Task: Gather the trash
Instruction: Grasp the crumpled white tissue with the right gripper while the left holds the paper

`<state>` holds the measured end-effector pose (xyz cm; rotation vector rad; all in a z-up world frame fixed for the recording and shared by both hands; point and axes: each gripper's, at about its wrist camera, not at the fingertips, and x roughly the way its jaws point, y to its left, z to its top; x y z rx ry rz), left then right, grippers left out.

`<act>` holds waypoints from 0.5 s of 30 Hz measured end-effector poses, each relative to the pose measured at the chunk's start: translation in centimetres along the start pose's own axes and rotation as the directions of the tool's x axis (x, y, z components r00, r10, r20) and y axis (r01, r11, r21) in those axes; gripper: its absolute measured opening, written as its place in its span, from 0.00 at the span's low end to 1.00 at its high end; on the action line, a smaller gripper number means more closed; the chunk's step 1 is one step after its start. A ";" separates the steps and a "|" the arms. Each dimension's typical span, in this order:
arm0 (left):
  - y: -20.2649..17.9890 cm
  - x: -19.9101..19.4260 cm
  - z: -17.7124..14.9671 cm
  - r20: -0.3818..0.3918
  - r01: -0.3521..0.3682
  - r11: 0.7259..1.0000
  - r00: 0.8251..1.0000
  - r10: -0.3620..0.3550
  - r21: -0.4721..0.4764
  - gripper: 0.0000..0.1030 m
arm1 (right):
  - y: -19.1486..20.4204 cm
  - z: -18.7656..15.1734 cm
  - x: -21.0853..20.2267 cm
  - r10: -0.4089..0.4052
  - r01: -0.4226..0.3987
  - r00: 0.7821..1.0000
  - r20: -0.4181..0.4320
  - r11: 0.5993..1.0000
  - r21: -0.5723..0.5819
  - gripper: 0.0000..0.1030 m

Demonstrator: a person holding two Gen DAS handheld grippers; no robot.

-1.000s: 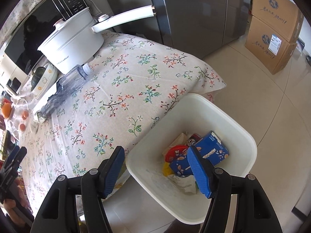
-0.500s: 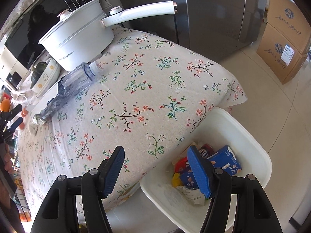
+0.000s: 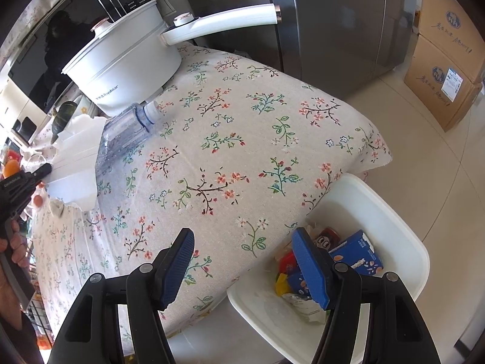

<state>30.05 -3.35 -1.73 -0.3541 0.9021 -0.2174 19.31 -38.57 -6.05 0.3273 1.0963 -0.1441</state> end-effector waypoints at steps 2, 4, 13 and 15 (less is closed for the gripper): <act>-0.6 -1.9 -0.1 0.022 0.024 1.000 0.999 -0.025 0.019 0.01 | 0.2 -0.1 -0.3 0.006 -0.006 1.000 0.005 1.000 0.000 0.66; -1.1 -4.2 -0.3 0.048 0.043 0.998 0.998 -0.045 0.039 0.01 | 0.5 -0.2 -0.6 0.015 -0.015 1.000 0.010 1.000 0.000 0.66; 1.0 -12.9 -2.5 0.182 -0.043 0.994 0.983 0.025 0.096 0.01 | 4.0 -0.5 -1.5 0.050 -0.050 0.998 0.032 0.999 -0.014 0.66; 2.7 -14.0 -3.2 0.195 -0.072 0.994 0.979 0.055 0.081 0.01 | 5.4 -0.7 -1.5 0.061 -0.060 0.998 0.035 0.998 -0.025 0.66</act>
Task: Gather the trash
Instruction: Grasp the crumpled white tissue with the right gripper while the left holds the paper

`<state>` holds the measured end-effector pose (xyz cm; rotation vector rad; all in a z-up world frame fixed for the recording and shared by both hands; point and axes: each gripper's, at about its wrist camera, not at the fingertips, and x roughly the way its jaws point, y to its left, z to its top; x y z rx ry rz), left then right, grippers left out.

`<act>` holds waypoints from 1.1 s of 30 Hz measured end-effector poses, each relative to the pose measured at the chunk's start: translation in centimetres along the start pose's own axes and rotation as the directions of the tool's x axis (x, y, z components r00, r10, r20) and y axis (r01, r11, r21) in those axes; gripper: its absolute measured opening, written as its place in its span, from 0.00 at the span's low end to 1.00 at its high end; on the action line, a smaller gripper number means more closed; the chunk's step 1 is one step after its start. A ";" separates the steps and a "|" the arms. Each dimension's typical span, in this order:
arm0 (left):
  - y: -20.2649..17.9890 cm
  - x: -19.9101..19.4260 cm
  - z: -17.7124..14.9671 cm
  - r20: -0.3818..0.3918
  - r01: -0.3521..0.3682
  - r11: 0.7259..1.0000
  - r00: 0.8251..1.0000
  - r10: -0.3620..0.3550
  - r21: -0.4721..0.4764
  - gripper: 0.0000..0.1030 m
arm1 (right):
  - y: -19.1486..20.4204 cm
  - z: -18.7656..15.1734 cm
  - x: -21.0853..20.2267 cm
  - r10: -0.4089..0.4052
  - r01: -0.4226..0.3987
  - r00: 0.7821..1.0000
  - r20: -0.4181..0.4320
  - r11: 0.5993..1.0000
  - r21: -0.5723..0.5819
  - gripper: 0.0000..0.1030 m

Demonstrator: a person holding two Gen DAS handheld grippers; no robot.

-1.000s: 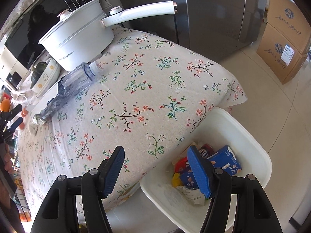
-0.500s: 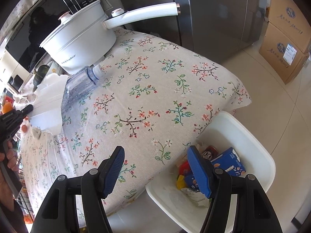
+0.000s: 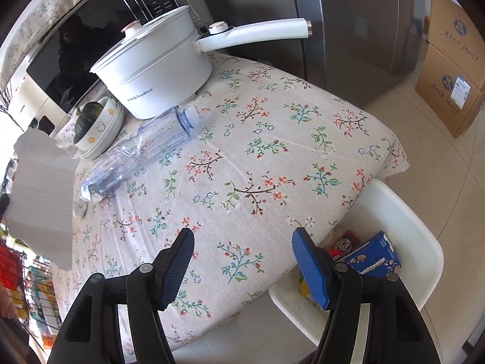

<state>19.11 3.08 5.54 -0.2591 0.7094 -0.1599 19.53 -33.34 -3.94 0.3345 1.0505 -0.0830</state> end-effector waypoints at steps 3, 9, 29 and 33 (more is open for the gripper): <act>2.9 -1.1 -1.1 -0.001 -0.046 0.998 0.999 0.046 -0.032 0.01 | 2.7 -0.3 0.4 0.013 -0.013 1.000 0.000 0.999 -0.030 0.66; 9.3 -1.6 -2.4 -0.066 -0.127 0.986 0.991 0.120 -0.110 0.01 | 10.2 -0.6 2.3 0.068 -0.071 0.997 -0.034 0.993 -0.093 0.66; 15.7 -2.6 -2.6 -0.071 -0.193 0.966 0.980 0.184 -0.173 0.01 | 26.7 2.9 16.7 0.102 -0.093 0.993 -0.058 0.986 0.135 0.62; 15.7 -2.2 -2.5 -0.077 -0.182 0.967 0.982 0.171 -0.181 0.01 | 26.5 3.5 17.3 0.115 -0.107 0.993 -0.040 0.982 0.158 0.57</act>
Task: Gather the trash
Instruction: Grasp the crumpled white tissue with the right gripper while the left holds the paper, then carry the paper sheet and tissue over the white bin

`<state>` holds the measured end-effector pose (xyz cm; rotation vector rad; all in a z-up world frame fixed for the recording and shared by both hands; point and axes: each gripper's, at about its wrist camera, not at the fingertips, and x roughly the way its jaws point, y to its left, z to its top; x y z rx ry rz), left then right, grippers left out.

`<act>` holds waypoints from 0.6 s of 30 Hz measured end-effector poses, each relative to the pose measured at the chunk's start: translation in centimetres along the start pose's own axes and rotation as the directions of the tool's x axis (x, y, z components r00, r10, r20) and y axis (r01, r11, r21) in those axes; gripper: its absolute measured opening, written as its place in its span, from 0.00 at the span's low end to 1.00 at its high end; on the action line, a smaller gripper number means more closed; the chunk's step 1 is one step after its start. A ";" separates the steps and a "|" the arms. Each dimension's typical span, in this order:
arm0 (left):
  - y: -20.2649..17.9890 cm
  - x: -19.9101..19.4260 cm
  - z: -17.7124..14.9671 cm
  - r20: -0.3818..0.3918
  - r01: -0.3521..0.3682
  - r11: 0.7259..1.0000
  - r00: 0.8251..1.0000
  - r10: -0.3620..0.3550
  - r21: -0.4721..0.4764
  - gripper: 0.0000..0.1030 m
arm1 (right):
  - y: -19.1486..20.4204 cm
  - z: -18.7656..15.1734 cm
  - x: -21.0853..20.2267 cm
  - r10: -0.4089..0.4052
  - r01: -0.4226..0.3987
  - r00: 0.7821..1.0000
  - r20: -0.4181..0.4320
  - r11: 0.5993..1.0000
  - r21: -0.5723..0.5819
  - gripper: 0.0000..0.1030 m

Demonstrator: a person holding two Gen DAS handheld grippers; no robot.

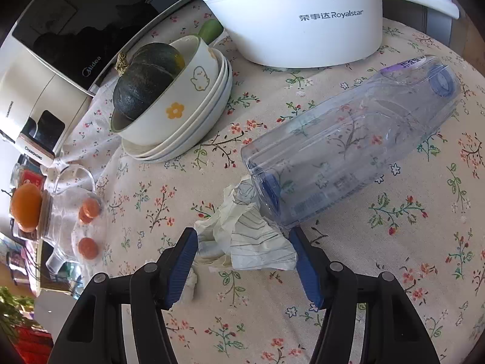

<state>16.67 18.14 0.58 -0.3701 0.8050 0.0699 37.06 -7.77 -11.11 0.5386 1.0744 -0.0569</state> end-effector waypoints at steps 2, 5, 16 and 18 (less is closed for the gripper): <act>-0.2 0.0 0.0 -0.001 0.005 1.000 1.000 -0.005 -0.001 0.01 | 0.4 0.1 -0.1 0.012 -0.012 1.000 -0.002 0.999 -0.034 0.48; -0.5 -0.1 0.0 0.002 0.011 1.000 1.000 -0.011 0.007 0.01 | 1.9 -0.2 -1.2 0.017 -0.017 1.000 -0.002 0.990 -0.138 0.15; -2.5 -2.3 -0.9 0.028 0.042 0.999 0.999 -0.043 0.034 0.01 | -0.3 -1.4 -9.3 0.046 -0.041 0.999 0.012 0.969 -0.244 0.14; -3.0 -2.9 -1.2 0.034 0.048 0.998 0.998 -0.050 0.043 0.01 | -1.5 -1.7 -11.0 0.036 -0.029 0.999 0.022 0.966 -0.259 0.14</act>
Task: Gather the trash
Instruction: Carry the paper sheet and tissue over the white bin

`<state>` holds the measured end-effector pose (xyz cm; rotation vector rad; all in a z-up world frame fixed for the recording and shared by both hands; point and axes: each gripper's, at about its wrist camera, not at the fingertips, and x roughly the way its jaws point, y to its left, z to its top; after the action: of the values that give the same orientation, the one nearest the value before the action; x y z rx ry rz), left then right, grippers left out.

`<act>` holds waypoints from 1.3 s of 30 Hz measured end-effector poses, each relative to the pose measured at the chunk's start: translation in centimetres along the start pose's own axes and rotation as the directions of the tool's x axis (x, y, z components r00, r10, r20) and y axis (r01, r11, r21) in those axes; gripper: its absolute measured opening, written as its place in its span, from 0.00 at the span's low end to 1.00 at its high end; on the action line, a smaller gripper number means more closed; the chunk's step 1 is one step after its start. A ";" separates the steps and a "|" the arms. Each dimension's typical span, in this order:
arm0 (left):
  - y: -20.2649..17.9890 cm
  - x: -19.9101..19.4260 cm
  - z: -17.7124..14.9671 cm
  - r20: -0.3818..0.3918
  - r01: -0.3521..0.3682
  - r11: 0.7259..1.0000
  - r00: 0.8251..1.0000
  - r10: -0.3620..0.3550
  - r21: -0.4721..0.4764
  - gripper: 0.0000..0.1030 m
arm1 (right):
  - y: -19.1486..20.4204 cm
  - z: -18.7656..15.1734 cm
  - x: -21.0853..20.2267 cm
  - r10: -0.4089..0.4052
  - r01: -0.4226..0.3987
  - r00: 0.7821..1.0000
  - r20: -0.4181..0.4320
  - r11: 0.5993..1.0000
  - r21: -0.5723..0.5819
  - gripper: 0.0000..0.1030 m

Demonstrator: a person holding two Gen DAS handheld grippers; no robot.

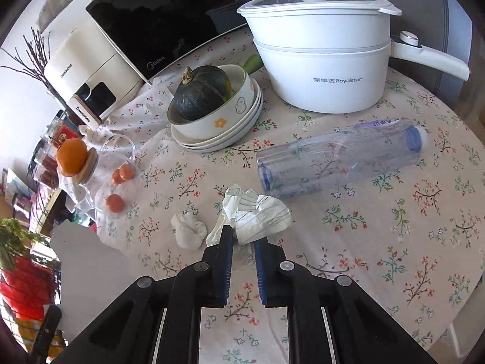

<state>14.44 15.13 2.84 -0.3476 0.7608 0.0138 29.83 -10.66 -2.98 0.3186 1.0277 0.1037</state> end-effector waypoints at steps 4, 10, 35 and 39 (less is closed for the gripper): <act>-1.5 -1.1 -0.6 0.012 0.019 1.000 1.000 -0.019 0.020 0.01 | -2.6 -1.0 -3.6 -0.034 0.034 0.999 0.018 0.999 -0.029 0.14; -4.5 -1.9 -1.6 0.007 0.046 0.996 0.999 -0.046 0.071 0.01 | -7.1 -2.6 -8.7 -0.093 0.095 0.995 0.047 0.995 -0.041 0.14; -27.3 0.2 -9.1 -0.206 0.389 0.850 0.919 -0.335 0.355 0.01 | -30.3 -8.8 -19.5 -0.262 0.244 0.963 0.060 0.946 0.214 0.14; -31.3 1.7 -11.8 -0.286 0.447 0.808 0.890 -0.356 0.385 0.01 | -34.3 -10.3 -20.9 -0.283 0.260 0.958 0.051 0.927 0.269 0.14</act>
<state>11.97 -18.31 3.28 -0.0673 0.8516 -0.6030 8.08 -45.93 -1.23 0.4120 0.9877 -0.2971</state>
